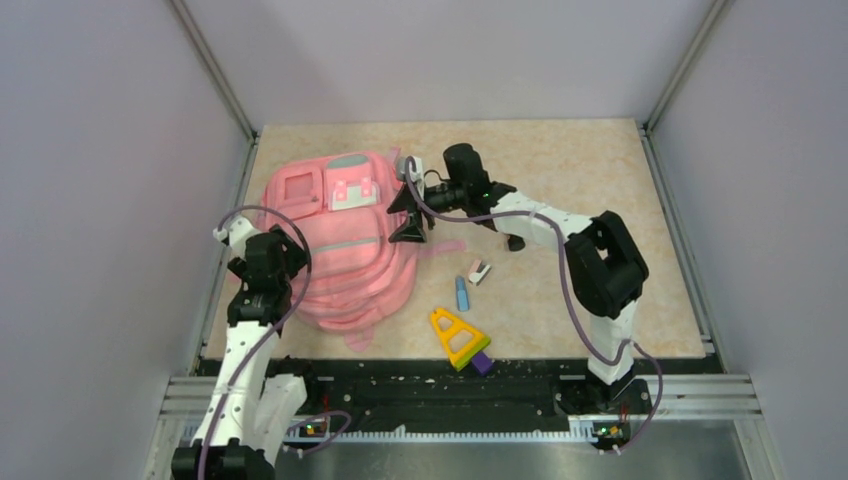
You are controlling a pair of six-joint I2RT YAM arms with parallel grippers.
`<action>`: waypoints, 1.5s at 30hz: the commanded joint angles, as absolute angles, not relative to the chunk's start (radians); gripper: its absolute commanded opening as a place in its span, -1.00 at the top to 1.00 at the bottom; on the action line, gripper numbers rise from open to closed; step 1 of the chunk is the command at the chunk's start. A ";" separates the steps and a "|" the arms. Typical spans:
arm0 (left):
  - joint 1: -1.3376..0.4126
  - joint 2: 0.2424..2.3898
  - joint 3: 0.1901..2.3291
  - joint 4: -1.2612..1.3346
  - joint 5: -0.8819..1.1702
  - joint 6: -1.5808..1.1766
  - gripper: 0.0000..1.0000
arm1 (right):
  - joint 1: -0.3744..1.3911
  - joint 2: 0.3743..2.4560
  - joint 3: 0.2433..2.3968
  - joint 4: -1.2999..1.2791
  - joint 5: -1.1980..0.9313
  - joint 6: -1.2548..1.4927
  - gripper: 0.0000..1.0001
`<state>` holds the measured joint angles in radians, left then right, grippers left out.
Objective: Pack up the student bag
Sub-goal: Unzip the student bag at the center of the board.
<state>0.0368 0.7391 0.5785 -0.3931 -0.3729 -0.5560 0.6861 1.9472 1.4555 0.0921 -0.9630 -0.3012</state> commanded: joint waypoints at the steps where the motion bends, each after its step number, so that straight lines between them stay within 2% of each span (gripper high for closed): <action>1: 0.054 0.758 0.561 -0.351 -0.348 -0.586 -0.58 | 0.687 1.920 1.520 0.154 -1.040 -0.303 -0.45; 5: 0.061 0.779 0.551 -0.324 -0.309 -0.598 -0.46 | 0.687 2.002 1.584 0.097 -1.068 -0.285 -0.45; 8: 0.064 0.783 0.547 -0.314 -0.291 -0.598 -0.29 | 0.690 2.055 1.620 0.068 -1.079 -0.278 -0.45; 11: 0.066 0.774 0.538 -0.309 -0.288 -0.600 -0.04 | 0.696 2.092 1.648 0.029 -1.069 -0.293 -0.45; 27: 0.071 0.731 0.517 -0.322 -0.291 -0.613 0.97 | 0.758 2.142 1.654 -0.102 -1.094 -0.341 -0.42; 33: 0.071 0.726 0.514 -0.325 -0.300 -0.610 1.00 | 0.761 1.987 1.459 -0.064 -1.065 -0.295 -0.33; 41: 0.072 0.724 0.511 -0.308 -0.291 -0.616 1.00 | 0.806 1.659 1.112 -0.022 -1.090 -0.199 -0.17; 45: 0.072 0.721 0.511 -0.305 -0.280 -0.620 1.00 | 0.807 1.574 1.002 0.155 -0.952 -0.092 -0.16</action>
<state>0.0681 0.7288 0.5240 -0.3374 -0.2916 -0.6044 0.7967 1.6634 1.0653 -0.0067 -1.0405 -0.1829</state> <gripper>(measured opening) 0.122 0.581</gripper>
